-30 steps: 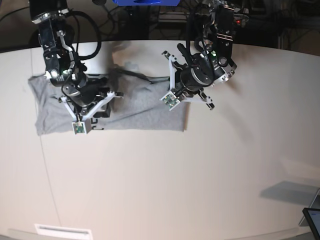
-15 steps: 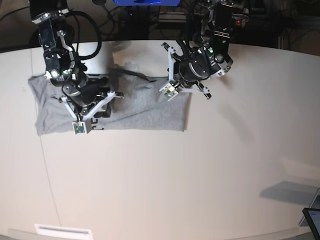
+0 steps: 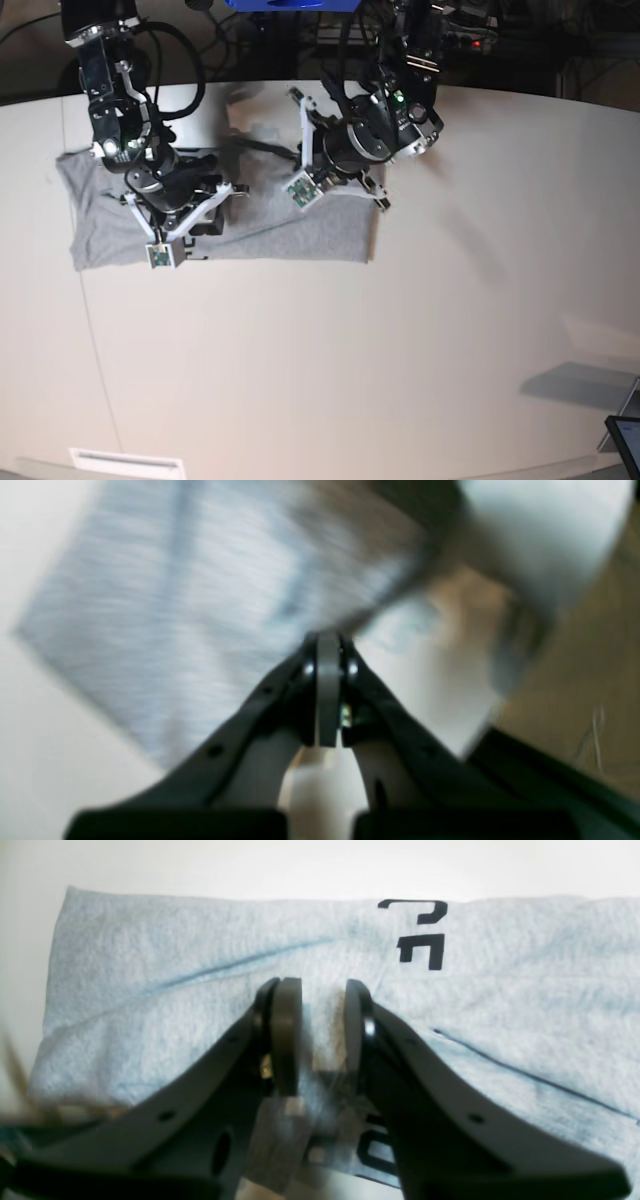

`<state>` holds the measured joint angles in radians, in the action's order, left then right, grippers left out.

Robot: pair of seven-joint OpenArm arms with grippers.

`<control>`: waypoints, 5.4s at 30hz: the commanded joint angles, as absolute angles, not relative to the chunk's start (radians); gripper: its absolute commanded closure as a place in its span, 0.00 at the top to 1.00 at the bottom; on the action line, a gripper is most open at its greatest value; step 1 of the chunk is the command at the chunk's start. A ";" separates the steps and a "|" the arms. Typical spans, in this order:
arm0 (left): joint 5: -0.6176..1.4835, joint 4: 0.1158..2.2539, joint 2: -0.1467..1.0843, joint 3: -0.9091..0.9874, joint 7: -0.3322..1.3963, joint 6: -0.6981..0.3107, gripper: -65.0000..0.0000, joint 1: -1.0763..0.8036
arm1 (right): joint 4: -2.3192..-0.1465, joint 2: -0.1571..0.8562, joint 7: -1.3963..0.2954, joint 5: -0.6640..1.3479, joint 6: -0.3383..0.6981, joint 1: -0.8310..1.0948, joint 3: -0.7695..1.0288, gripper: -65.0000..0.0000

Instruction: Fold the T-shirt properly

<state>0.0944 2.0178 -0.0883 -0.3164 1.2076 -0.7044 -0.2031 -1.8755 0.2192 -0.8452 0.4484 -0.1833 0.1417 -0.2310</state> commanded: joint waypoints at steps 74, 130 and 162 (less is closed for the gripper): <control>-0.018 1.821 0.031 -0.170 1.110 -0.698 0.00 -0.079 | -1.951 0.219 -0.972 0.460 -0.128 0.170 0.521 0.23; -0.038 1.822 0.111 0.073 0.765 -0.698 0.00 -0.321 | -1.831 0.278 -0.898 -0.302 0.070 -0.008 0.286 0.90; -0.039 1.707 0.085 0.071 0.765 -0.698 0.00 -0.249 | -1.747 0.110 -1.241 -0.524 0.698 -0.271 0.595 0.90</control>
<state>0.0074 1.7203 0.0826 0.0757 0.6834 -0.6857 -0.2401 -1.7336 0.1036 -1.2469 -0.5259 0.6991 -0.2485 0.5999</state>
